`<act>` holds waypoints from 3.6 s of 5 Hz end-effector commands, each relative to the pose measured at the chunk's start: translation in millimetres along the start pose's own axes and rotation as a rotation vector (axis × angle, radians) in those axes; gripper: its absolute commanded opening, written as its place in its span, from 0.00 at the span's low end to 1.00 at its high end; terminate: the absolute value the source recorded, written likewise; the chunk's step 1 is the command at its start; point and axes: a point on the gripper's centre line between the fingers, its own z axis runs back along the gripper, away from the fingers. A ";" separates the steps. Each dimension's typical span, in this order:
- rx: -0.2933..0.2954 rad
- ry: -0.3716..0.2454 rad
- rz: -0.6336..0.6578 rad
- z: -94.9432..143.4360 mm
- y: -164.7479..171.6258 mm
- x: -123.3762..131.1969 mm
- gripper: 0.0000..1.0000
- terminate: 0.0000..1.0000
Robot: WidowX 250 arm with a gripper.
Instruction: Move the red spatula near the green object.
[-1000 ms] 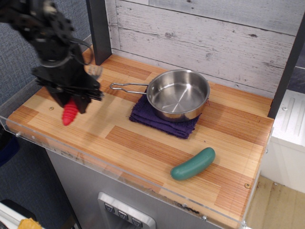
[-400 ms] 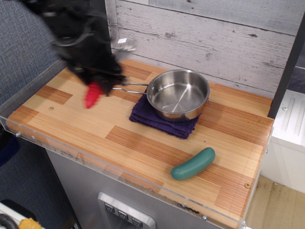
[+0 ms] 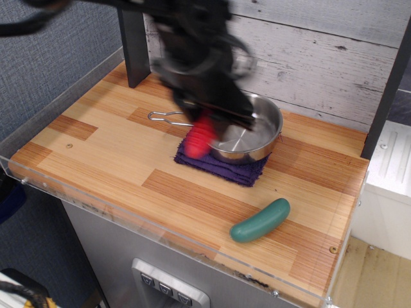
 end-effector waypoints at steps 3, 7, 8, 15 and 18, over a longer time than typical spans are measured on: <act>-0.047 -0.009 -0.185 -30.2 -65.7 15.8 0.00 0.00; -0.046 0.087 -0.217 -87.2 -49.6 15.8 0.00 0.00; -0.055 0.102 -0.227 -101.0 -53.5 10.8 0.00 0.00; -0.108 -0.013 -0.196 -20.4 -34.3 22.8 1.00 0.00; -0.103 -0.054 -0.193 6.5 -25.3 22.7 1.00 0.00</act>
